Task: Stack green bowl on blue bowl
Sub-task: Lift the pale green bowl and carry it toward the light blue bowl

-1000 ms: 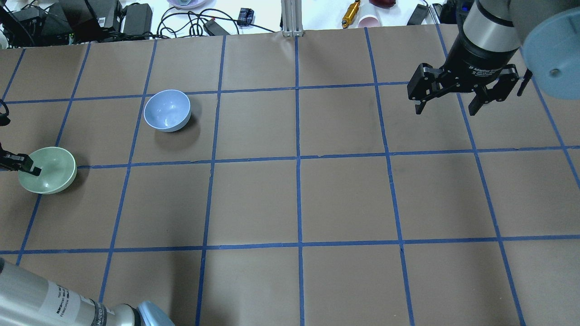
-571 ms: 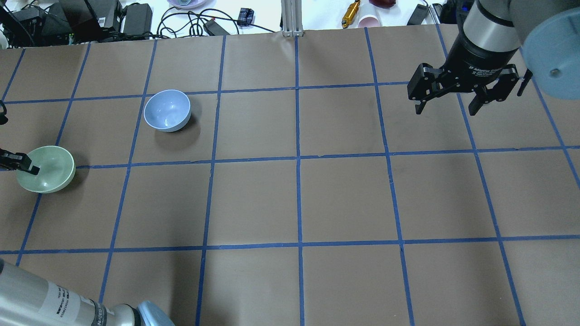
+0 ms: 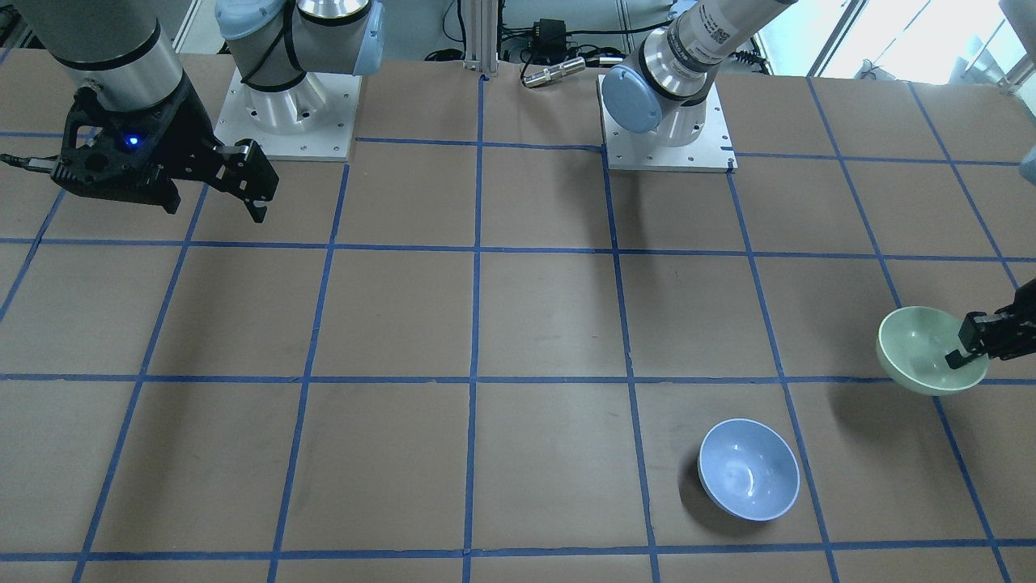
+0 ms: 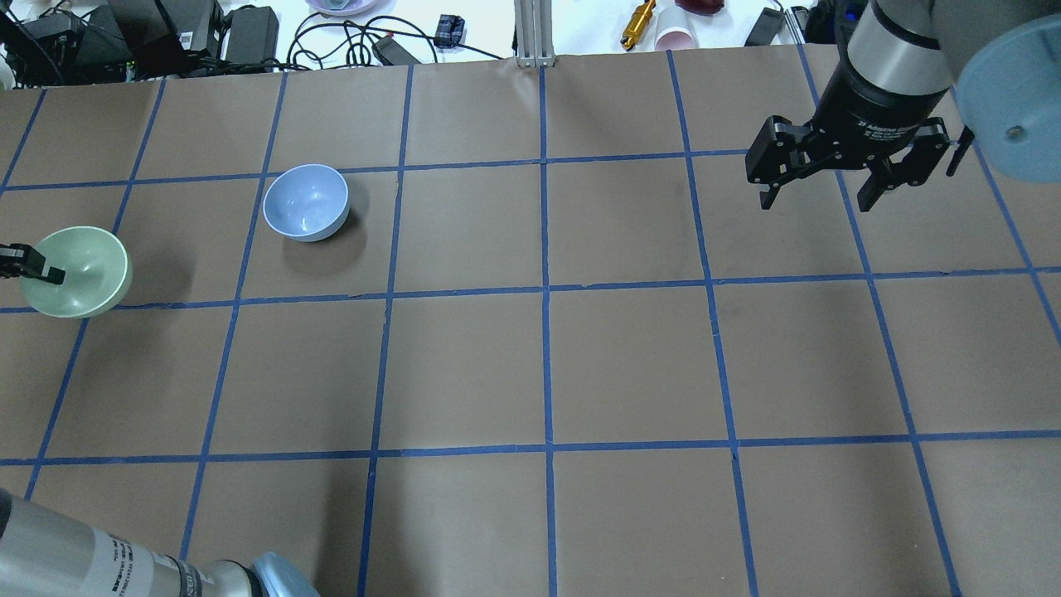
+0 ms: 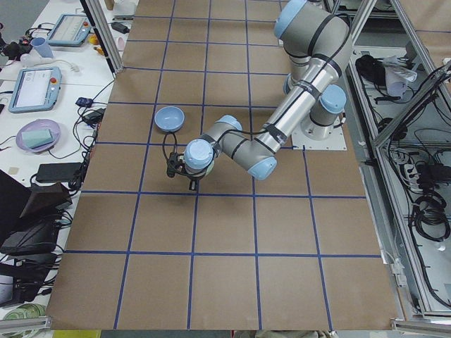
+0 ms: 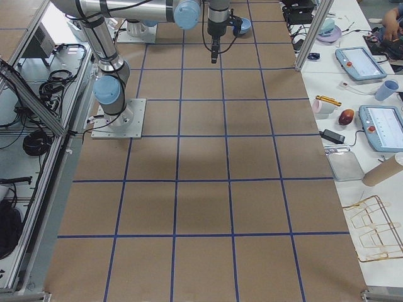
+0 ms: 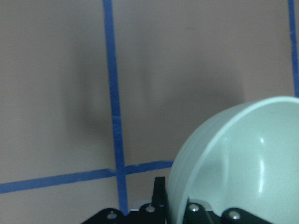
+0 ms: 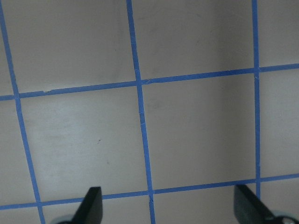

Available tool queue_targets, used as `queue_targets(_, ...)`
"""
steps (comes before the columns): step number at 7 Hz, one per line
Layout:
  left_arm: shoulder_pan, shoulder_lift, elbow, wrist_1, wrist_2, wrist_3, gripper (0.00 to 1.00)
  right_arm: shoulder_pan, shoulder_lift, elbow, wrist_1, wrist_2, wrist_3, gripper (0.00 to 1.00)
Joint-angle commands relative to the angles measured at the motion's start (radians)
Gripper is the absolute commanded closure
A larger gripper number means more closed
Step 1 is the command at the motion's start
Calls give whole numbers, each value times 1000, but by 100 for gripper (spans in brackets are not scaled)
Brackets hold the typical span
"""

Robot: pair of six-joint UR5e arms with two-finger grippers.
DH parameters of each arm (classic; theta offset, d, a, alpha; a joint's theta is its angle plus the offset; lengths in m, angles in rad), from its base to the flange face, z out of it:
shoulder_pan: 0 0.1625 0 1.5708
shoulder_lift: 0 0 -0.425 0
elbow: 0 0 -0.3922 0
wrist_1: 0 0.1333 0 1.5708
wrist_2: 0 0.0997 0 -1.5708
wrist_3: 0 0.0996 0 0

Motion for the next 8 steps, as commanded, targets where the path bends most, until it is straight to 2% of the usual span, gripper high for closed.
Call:
queue_targets(1, -121, 10, 85, -106, -14, -90, 98, 0, 0, 0, 0, 0, 0, 0)
queue_targets(3, -158, 7, 136, -152, -19, -156, 99, 0, 0, 0, 0, 0, 0, 0)
queue_targets(6, -317, -19, 188, -139, -28, -417, 100, 0, 0, 0, 0, 0, 0, 0)
queue_targets(7, -356, -34, 200, -137, -80, -489, 100, 0, 0, 0, 0, 0, 0, 0)
queue_targets(8, -380, -48, 201, -136, -84, -545, 100, 0, 0, 0, 0, 0, 0, 0)
